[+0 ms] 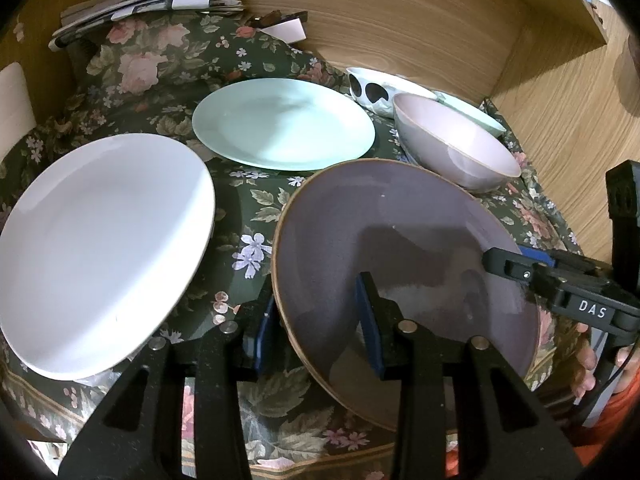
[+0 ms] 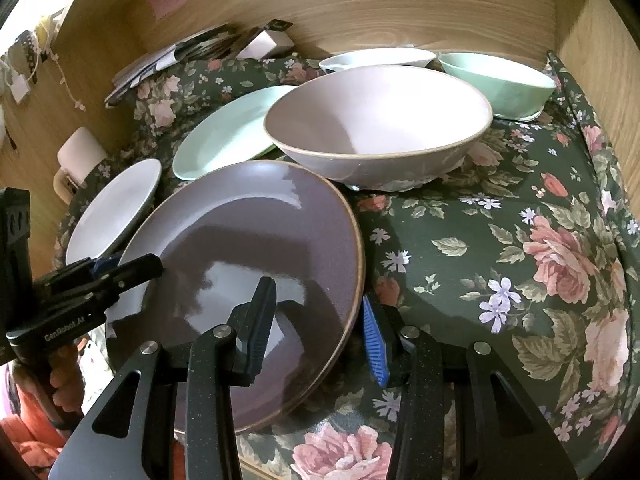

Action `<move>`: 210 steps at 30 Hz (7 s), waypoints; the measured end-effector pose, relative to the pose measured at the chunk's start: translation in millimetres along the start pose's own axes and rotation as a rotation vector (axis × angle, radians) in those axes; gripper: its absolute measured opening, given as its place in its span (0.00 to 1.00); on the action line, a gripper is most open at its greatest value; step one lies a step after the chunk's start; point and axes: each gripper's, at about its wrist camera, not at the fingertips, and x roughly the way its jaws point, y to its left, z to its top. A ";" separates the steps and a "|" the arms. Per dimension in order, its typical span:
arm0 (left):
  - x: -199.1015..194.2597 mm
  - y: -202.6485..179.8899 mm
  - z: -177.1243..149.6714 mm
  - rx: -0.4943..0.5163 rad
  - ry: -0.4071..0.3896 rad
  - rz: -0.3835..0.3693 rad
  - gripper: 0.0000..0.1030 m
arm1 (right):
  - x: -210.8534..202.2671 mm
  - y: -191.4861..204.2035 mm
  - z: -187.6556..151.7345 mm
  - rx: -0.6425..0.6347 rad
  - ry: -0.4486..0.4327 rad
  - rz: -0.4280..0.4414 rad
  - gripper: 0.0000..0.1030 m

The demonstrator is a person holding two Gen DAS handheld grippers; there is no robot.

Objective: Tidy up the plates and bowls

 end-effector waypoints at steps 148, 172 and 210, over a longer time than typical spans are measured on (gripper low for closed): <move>-76.4 36.5 14.7 -0.005 -0.191 0.122 0.43 | -7.8 57.3 43.7 -0.186 -0.073 0.147 0.39; -27.2 10.5 -6.0 0.010 -0.074 0.052 0.43 | 10.3 11.0 16.0 -0.068 0.007 0.111 0.39; 1.1 1.4 -7.6 0.033 -0.055 0.018 0.42 | -8.2 7.9 21.3 -0.086 -0.005 0.012 0.40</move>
